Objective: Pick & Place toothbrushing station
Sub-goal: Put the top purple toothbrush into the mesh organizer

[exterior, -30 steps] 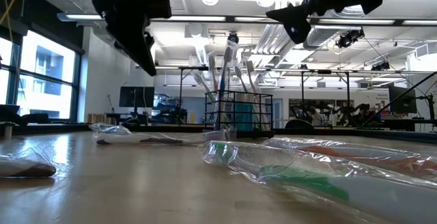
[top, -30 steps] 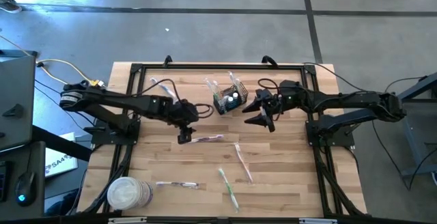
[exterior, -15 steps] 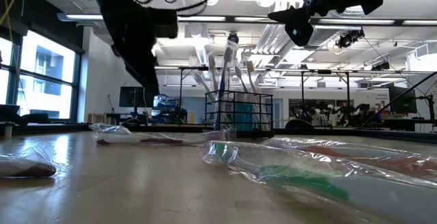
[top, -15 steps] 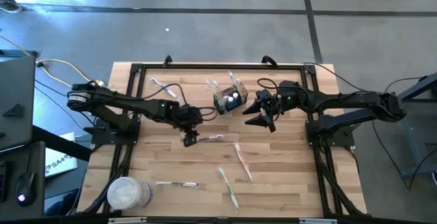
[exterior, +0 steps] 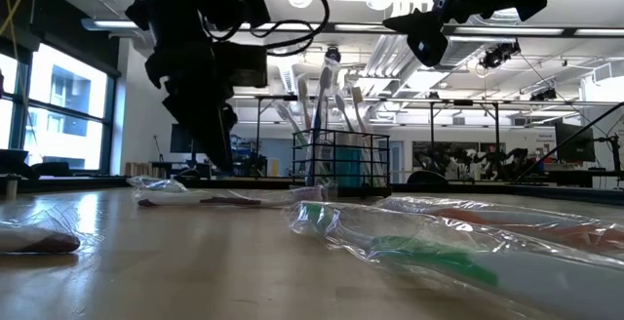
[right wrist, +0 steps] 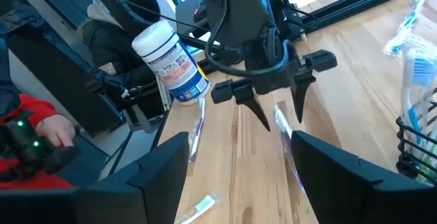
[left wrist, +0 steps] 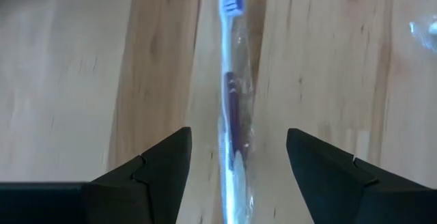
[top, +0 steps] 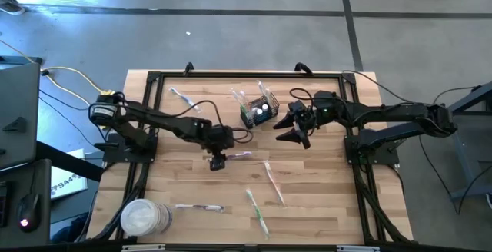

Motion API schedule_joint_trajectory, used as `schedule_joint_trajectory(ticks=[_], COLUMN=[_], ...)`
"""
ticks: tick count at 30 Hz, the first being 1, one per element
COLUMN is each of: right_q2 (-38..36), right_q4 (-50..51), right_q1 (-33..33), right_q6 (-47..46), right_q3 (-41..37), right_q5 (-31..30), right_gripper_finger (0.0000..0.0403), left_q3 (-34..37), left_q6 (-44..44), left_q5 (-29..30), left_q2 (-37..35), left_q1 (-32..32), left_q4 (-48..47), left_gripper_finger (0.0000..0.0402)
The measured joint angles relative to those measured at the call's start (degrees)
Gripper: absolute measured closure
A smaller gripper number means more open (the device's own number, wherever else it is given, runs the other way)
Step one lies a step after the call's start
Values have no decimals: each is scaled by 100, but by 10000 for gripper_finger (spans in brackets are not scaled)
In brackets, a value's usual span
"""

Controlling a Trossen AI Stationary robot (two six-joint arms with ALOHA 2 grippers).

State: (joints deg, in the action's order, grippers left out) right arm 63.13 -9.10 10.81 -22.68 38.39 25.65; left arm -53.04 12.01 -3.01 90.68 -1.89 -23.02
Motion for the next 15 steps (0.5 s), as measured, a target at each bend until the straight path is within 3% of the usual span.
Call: schedule_joint_trajectory(ticks=[15], right_q2=[0], right_q4=[83], right_q1=[0], right_q6=[133], right_q3=[-2], right_q5=[-23], right_gripper_finger=[152], left_q3=[-7], left_q6=[-283], left_q5=[-263], left_q2=[624], left_q1=[0], left_q4=[149], left_gripper_finger=[162])
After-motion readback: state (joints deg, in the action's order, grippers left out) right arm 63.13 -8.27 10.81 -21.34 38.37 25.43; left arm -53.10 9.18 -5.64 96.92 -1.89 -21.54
